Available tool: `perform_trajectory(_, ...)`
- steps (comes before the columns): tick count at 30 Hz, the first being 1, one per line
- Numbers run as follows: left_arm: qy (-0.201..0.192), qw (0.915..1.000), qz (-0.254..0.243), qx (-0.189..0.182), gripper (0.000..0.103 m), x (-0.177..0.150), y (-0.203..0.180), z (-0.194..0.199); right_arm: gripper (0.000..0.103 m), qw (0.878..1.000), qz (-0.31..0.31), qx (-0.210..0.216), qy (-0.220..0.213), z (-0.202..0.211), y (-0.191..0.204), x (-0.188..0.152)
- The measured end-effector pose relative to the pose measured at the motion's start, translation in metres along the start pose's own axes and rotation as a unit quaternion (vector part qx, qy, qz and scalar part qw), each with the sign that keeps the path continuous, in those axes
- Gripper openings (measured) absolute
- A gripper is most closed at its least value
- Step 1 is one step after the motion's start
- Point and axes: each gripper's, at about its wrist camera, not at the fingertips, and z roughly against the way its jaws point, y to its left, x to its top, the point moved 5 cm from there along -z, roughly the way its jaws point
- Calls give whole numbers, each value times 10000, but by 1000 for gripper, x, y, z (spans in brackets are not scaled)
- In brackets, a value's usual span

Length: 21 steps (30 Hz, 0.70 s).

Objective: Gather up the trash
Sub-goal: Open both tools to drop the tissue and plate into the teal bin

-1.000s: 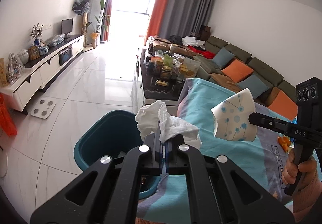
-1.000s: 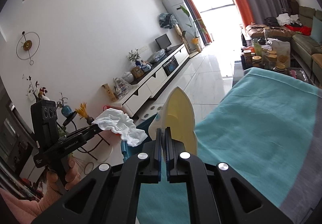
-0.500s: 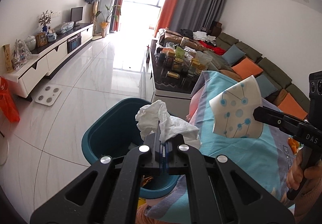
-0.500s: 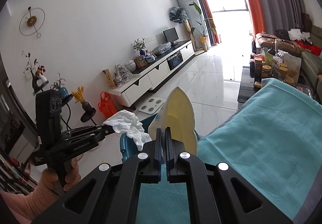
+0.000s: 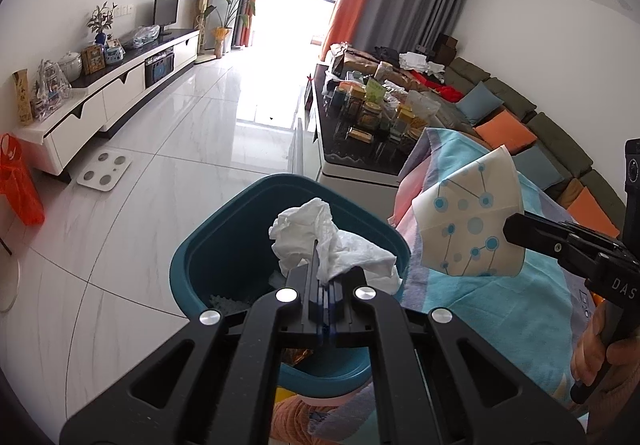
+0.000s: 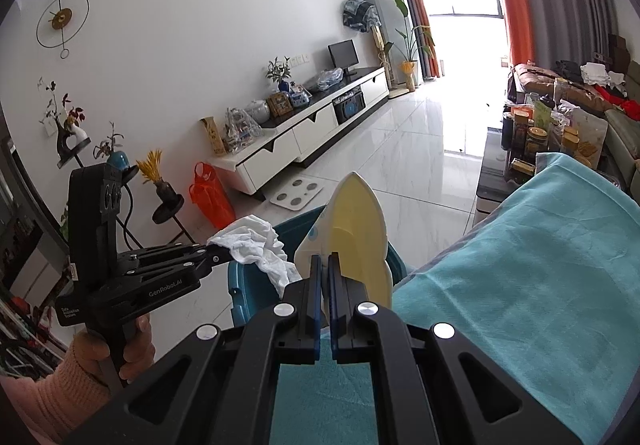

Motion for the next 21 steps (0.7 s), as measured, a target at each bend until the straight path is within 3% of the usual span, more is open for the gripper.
perform_trajectory(21,260,9995,83,153,2,-11,-5,-37,2,9989,195,-250,334,-40,8,3)
